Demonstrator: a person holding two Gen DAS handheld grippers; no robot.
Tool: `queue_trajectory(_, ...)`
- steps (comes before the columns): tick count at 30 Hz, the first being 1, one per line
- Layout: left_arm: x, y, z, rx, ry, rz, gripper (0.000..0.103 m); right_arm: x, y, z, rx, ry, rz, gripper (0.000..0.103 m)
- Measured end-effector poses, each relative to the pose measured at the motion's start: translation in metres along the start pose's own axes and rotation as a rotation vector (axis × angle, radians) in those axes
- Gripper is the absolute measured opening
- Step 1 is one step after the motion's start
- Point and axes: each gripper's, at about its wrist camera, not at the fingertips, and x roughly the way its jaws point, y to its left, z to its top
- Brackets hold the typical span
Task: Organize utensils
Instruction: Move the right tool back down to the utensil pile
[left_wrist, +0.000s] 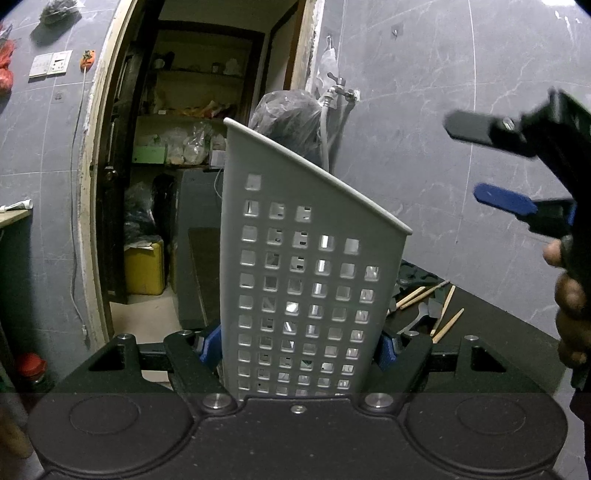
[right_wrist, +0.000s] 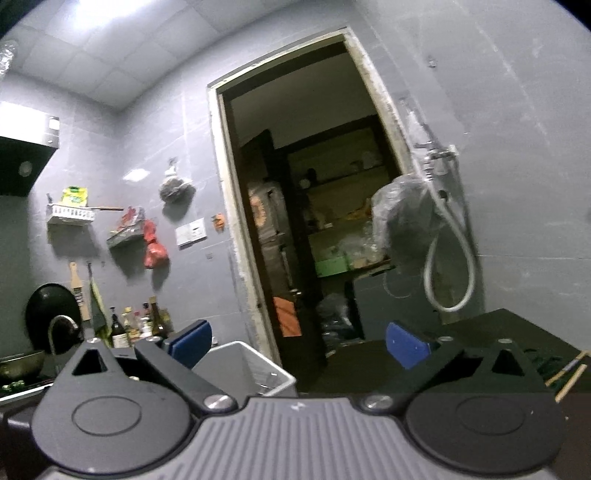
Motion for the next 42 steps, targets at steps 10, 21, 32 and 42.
queue_trajectory(10, 0.001, -0.003, 0.003, 0.003, 0.01, 0.005, 0.077, -0.01, -0.039, -0.026, 0.069, 0.077, -0.158, 0.103)
queue_trajectory(21, 0.002, -0.001, 0.003, 0.002, 0.009, -0.012, 0.077, 0.012, -0.064, -0.059, 0.122, 0.229, -0.298, 0.103)
queue_trajectory(32, 0.007, 0.009, 0.002, -0.007, 0.005, -0.043, 0.078, 0.045, -0.054, -0.053, -0.078, 0.338, -0.403, 0.103)
queue_trajectory(42, 0.011, 0.014, 0.001, -0.017, 0.001, -0.063, 0.078, 0.078, -0.043, -0.05, -0.21, 0.402, -0.431, 0.103)
